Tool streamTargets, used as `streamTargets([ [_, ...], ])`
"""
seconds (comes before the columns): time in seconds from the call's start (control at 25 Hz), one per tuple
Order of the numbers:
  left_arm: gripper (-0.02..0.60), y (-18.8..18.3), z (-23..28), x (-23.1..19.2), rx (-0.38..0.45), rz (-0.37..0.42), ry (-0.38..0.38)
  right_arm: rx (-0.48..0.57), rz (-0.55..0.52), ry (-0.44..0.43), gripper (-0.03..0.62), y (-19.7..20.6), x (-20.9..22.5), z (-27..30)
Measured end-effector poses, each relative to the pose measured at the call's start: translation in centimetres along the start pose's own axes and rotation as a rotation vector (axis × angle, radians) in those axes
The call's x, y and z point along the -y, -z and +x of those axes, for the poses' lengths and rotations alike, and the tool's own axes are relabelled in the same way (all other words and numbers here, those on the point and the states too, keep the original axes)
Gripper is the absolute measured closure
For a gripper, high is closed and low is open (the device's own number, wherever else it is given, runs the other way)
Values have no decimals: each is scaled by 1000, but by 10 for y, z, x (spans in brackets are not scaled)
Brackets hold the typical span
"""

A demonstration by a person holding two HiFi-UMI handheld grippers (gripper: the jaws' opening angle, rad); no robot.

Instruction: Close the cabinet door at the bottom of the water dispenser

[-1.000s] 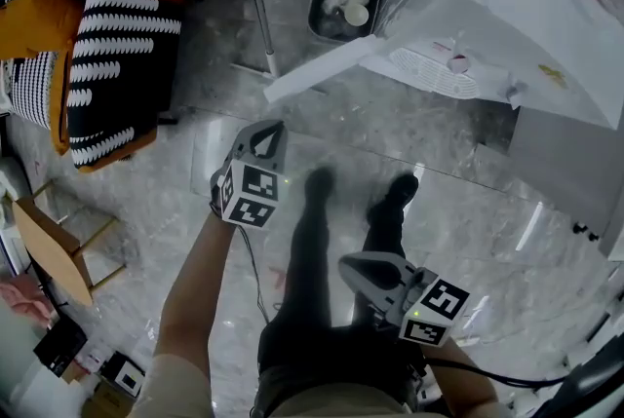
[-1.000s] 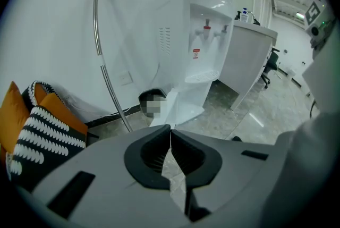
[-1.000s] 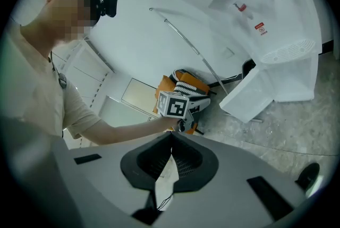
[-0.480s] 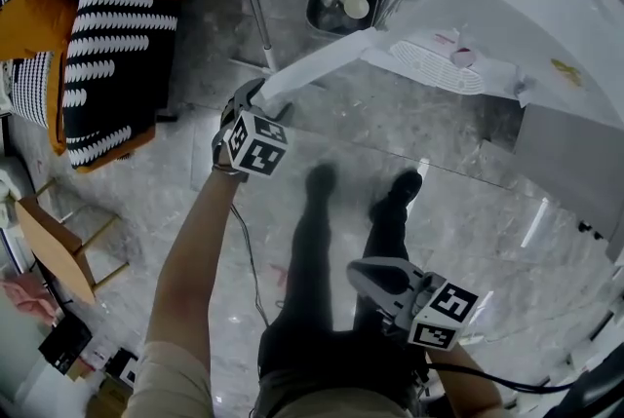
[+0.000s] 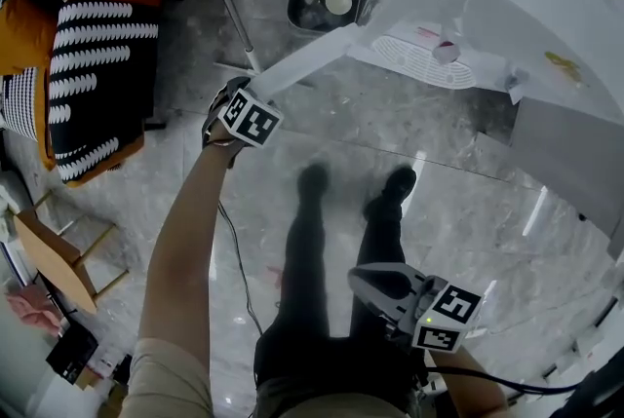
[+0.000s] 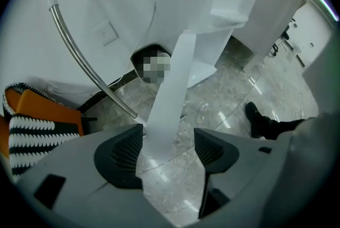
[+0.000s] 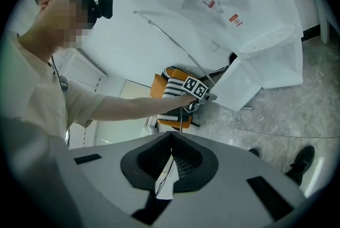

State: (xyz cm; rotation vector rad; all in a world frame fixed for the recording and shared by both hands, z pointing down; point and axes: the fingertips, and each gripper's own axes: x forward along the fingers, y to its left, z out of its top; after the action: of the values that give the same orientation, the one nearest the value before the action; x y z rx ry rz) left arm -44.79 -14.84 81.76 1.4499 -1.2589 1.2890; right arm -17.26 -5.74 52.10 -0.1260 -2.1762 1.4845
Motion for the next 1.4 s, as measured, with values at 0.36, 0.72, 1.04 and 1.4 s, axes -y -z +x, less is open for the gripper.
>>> streamTargets([
  [0.36, 305, 9, 15, -1, -55, 24, -2, -61, 22, -54, 579, 14, 0, -1],
  [0.72, 306, 16, 13, 20, -38, 21, 9, -53, 30, -64, 579, 19, 1, -2],
  [1.04, 307, 22, 13, 48, -37, 36, 37, -70, -6, -88, 579, 31, -4, -3],
  [1.4, 307, 25, 12, 78, -36, 35, 62, 2, -25, -79, 579, 24, -2, -14],
])
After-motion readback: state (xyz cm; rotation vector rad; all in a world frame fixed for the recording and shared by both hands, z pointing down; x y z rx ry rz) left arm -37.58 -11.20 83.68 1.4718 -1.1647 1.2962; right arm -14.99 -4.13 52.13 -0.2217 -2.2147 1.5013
